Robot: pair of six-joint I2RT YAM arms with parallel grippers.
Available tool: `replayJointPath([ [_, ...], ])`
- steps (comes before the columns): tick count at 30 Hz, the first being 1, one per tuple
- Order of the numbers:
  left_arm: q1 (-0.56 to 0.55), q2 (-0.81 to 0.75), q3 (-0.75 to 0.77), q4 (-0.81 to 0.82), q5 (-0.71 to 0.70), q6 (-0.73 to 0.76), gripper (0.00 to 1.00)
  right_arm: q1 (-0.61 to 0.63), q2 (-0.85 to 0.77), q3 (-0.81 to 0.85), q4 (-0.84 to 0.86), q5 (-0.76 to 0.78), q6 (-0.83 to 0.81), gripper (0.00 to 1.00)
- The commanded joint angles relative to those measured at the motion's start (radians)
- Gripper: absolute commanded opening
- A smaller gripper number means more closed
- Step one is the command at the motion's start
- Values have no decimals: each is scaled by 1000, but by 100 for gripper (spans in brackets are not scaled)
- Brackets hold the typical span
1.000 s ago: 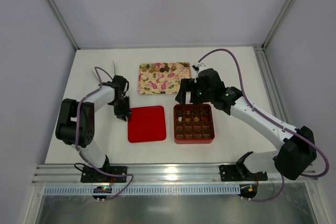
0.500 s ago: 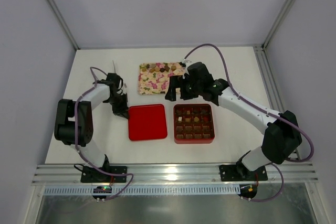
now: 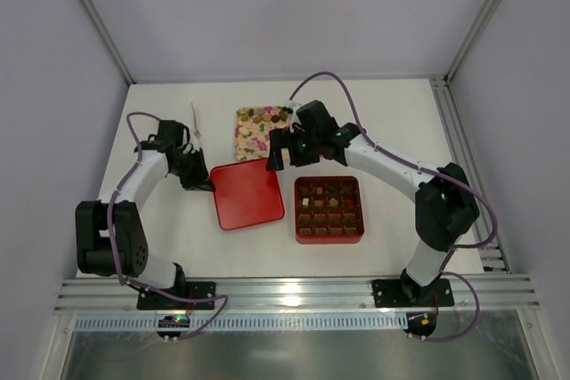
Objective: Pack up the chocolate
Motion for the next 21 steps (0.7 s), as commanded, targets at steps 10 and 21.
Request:
replayJointPath([
  [10, 64, -81, 6, 42, 173, -42, 0, 6, 142, 145, 12, -81, -73, 96],
  [21, 85, -106, 9, 84, 292, -76, 0, 6, 164, 88, 162, -317, 37, 86],
])
